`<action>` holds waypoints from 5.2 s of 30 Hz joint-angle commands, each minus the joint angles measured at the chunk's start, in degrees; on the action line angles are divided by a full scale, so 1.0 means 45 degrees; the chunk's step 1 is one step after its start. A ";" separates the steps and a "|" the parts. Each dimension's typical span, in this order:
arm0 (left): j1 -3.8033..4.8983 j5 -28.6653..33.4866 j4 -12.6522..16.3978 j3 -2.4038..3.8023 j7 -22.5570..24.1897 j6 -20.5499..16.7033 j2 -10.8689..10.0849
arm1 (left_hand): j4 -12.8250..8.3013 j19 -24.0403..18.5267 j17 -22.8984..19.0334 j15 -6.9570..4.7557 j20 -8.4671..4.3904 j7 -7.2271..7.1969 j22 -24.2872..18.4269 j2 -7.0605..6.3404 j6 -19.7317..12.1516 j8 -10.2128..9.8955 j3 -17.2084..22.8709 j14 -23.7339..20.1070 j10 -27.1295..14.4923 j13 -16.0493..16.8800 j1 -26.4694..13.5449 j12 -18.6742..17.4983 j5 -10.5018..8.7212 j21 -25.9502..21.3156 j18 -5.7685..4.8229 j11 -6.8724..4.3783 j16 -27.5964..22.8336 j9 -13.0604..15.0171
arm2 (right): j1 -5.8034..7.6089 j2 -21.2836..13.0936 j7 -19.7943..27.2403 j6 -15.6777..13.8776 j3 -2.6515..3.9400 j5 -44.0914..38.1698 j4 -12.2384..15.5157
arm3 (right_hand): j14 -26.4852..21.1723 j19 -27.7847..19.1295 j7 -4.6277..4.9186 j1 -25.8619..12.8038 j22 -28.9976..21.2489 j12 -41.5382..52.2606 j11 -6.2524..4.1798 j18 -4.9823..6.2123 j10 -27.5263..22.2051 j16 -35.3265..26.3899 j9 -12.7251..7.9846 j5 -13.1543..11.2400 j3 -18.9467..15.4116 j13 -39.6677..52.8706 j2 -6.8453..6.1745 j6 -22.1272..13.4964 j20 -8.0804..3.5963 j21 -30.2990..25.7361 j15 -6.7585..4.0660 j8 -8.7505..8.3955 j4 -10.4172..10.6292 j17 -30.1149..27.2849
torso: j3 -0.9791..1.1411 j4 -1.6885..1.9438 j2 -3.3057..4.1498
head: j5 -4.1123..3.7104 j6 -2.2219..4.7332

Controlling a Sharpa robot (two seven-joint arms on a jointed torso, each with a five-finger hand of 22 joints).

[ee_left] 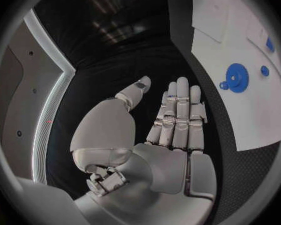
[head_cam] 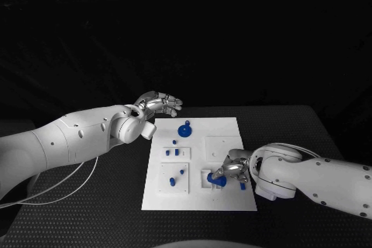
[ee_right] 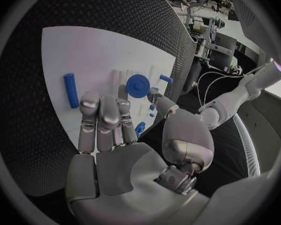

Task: Assemble the parts on the task board

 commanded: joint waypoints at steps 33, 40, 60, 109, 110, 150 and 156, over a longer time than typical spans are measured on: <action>0.0010 0.0013 0.0061 0.0009 0.0039 0.0203 -0.0007 | 0.0051 -0.0007 0.0049 0.0094 0.0077 0.0013 0.0247 0.0003 -0.0107 -0.0027 -0.0006 0.0013 -0.0076 -0.0014 -0.0041 -0.0001 -0.0056 -0.0091 0.0013 -0.0008 -0.0069 -0.0011 | -0.0823 0.0955 0.0171 0.0221 0.0000 -0.3100 -0.0595 | -0.0130 0.0018 0.0025 0.0088 -0.0044 -0.0128 -0.0003 0.0673 0.0001 -0.0187 0.0019 -0.0019 0.0102 0.0059 -0.0245 0.0029 0.0020 0.0036 -0.0062 -0.0071 0.0101 -0.0158 | -0.0007 -0.0001 0.0001 | 0.0096 -0.0020; 0.0011 0.0013 0.0066 0.0009 0.0032 0.0215 0.0004 | 0.0054 -0.0006 0.0054 0.0095 0.0078 0.0014 0.0248 0.0004 -0.0110 -0.0026 -0.0008 0.0013 -0.0077 -0.0014 -0.0043 0.0001 -0.0057 -0.0094 0.0013 -0.0007 -0.0074 -0.0010 | -0.0831 0.0962 0.0215 0.0174 -0.0002 -0.2904 -0.0558 | -0.0151 0.0002 0.0040 0.0051 -0.0061 -0.0164 0.0011 0.0673 -0.0029 -0.0205 0.0017 -0.0019 0.0091 0.0070 -0.0319 -0.0006 0.0031 0.0020 -0.0052 -0.0101 0.0172 -0.0190 | -0.0004 -0.0013 0.0008 | 0.0094 -0.0015; 0.0011 0.0013 0.0054 0.0009 -0.0015 0.0257 -0.0001 | 0.0098 -0.0001 0.0071 0.0100 0.0085 0.0017 0.0249 0.0018 -0.0111 -0.0019 -0.0023 0.0015 -0.0081 -0.0014 -0.0090 0.0005 -0.0062 -0.0105 0.0008 -0.0004 -0.0088 -0.0008 | -0.0835 0.0894 0.0460 -0.0578 0.0006 -0.2041 -0.0465 | 0.0025 -0.0037 -0.0148 -0.2067 0.0040 -0.0354 -0.0172 0.0673 0.0327 0.0621 -0.0171 -0.0015 -0.1096 0.0194 0.1137 0.0600 0.0097 0.0277 -0.0183 -0.0086 0.0539 0.0234 | 0.0006 0.0000 0.0011 | 0.0051 -0.0010; 0.0011 -0.0009 0.0072 0.0009 -0.0069 0.0290 -0.0038 | 0.0181 0.0002 0.0105 0.0102 0.0085 0.0019 0.0253 0.0041 -0.0130 -0.0014 -0.0029 0.0014 -0.0097 -0.0015 -0.0149 0.0009 -0.0053 -0.0130 0.0013 -0.0003 -0.0119 -0.0008 | -0.0697 0.0444 0.0847 -0.0014 0.0040 -0.2605 -0.0338 | -0.0135 -0.0121 -0.0130 -0.0140 -0.0210 -0.0861 -0.0150 0.0673 0.0496 0.0599 -0.0579 -0.0017 -0.2723 0.0776 0.1623 0.0706 0.0036 0.0266 -0.0163 -0.0227 -0.1292 -0.0171 | 0.0010 0.0005 0.0014 | 0.0109 -0.0074; 0.0011 -0.0009 0.0067 0.0009 -0.0070 0.0292 -0.0040 | 0.0181 0.0002 0.0106 0.0102 0.0085 0.0018 0.0253 0.0042 -0.0130 -0.0013 -0.0029 0.0014 -0.0097 -0.0015 -0.0149 0.0009 -0.0053 -0.0130 0.0013 -0.0003 -0.0120 -0.0008 | -0.0698 0.0480 0.0848 0.0001 0.0041 -0.2630 -0.0353 | -0.0134 -0.0125 -0.0134 -0.0187 -0.0210 -0.0866 -0.0153 0.0673 0.0502 0.0610 -0.0587 -0.0017 -0.2742 0.0782 0.1692 0.0710 0.0040 0.0268 -0.0166 -0.0230 -0.1295 -0.0167 | 0.0010 0.0005 0.0014 | 0.0109 -0.0074; 0.0010 -0.0024 0.0035 0.0009 -0.0109 0.0308 -0.0015 | 0.0201 0.0002 0.0131 0.0102 0.0085 0.0017 0.0258 0.0057 -0.0136 -0.0005 -0.0022 0.0014 -0.0103 -0.0015 -0.0141 0.0013 -0.0050 -0.0144 0.0016 -0.0003 -0.0140 -0.0006 | -0.0797 0.0767 0.0930 0.0571 0.0037 -0.3736 -0.0515 | -0.0189 -0.0017 -0.0088 0.0516 -0.0374 -0.1136 -0.0107 0.0673 0.0614 0.0574 -0.0867 -0.0014 -0.1313 0.1108 -0.0760 0.0734 0.0151 0.0342 -0.0120 -0.0256 -0.0468 -0.0458 | 0.0000 -0.0011 0.0001 | 0.0092 -0.0136; 0.0010 -0.0024 0.0017 0.0009 -0.0101 0.0297 -0.0011 | 0.0205 0.0002 0.0135 0.0102 0.0086 0.0018 0.0258 0.0058 -0.0137 -0.0004 -0.0023 0.0014 -0.0105 -0.0015 -0.0143 0.0013 -0.0050 -0.0146 0.0016 -0.0002 -0.0143 -0.0006 | -0.0797 0.0437 0.1283 0.0144 0.0042 -0.3289 -0.0321 | -0.0233 -0.0026 -0.0090 0.0525 -0.0388 -0.1149 -0.0110 0.0673 0.0614 0.0515 -0.0857 -0.0015 -0.1371 0.1123 -0.0680 0.0710 0.0132 0.0338 -0.0127 -0.0243 -0.0361 -0.0519 | 0.0005 -0.0009 -0.0001 | 0.0090 -0.0121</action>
